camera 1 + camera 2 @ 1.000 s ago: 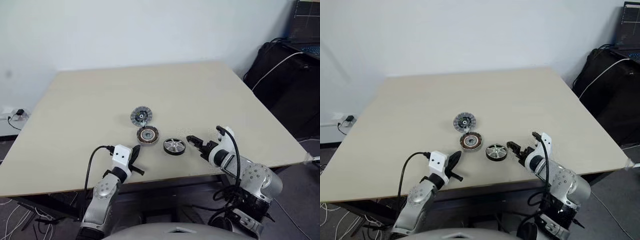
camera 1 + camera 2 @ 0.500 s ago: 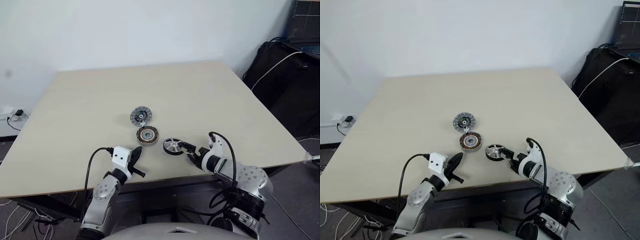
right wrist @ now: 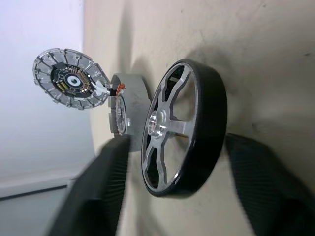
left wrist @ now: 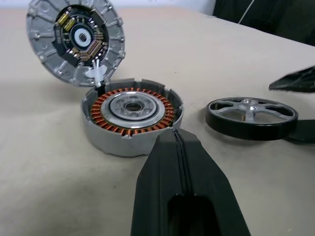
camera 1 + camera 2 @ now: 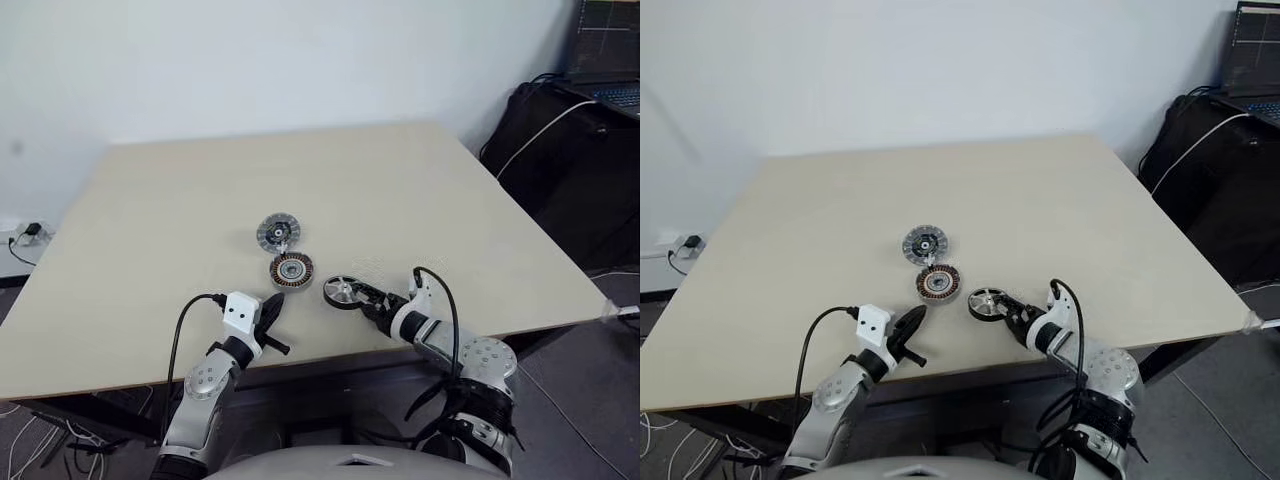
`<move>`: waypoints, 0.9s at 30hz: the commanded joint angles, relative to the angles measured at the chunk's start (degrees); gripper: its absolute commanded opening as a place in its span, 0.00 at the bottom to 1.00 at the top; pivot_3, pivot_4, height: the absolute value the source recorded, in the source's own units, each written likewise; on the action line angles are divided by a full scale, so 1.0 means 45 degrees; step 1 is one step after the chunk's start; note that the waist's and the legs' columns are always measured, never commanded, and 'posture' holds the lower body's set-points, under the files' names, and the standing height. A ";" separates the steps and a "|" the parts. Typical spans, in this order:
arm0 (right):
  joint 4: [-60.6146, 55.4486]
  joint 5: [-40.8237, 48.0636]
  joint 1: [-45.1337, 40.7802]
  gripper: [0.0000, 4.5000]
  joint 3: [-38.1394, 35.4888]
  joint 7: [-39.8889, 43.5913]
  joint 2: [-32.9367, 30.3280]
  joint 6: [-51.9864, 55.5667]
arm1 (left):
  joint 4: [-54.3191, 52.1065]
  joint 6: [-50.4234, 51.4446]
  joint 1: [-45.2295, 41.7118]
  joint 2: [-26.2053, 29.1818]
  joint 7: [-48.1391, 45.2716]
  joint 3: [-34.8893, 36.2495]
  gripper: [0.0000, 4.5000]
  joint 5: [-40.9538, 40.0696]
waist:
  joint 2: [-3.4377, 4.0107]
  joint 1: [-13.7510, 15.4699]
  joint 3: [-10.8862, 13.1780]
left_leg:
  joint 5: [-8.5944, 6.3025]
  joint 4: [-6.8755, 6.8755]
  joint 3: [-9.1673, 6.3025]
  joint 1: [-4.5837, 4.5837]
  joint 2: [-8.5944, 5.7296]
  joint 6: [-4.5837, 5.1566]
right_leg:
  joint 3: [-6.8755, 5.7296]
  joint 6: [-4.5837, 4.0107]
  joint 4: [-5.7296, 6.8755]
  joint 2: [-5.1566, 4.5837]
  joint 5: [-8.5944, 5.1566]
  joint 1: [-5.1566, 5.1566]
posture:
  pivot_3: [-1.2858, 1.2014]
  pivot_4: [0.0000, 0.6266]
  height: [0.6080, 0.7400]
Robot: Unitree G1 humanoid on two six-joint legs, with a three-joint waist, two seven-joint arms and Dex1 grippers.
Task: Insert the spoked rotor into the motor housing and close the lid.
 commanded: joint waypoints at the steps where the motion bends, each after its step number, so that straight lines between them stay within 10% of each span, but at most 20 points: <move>1: -0.0087 0.0499 -0.0186 0.42 0.0448 -0.0240 0.0965 -0.0278 | -0.0245 -0.0006 -0.0134 0.0048 -0.0079 0.0137 0.00 -0.0148 | 0.0001 0.0007 0.0000 | -0.0002 0.0000 0.0000 -0.0002 0.0000 0.0004 | 0.0002 0.0000 -0.0002 -0.0001 0.0000 -0.0001 | 0.52 0.00 1.00; 6: -0.0199 0.0469 0.0045 0.09 0.1052 -0.0601 0.0760 -0.0421 | -0.0292 0.0079 -0.0147 0.0006 -0.0063 0.0093 0.00 -0.0087 | -0.0004 0.0017 -0.0011 | -0.0007 0.0000 0.0003 0.0002 -0.0001 0.0011 | 0.0006 0.0001 -0.0009 -0.0005 -0.0001 0.0006 | 0.52 0.00 1.00; 27: -0.1646 0.1957 0.0122 0.09 0.2860 -0.0602 0.0767 -0.2782 | -0.0364 0.0325 -0.0229 -0.0129 0.0067 0.0000 0.00 0.0021 | 0.0008 0.0041 0.0035 | -0.0013 -0.0004 0.0007 -0.0016 0.0005 0.0019 | 0.0004 0.0007 -0.0025 -0.0004 0.0000 -0.0008 | 0.52 0.00 1.00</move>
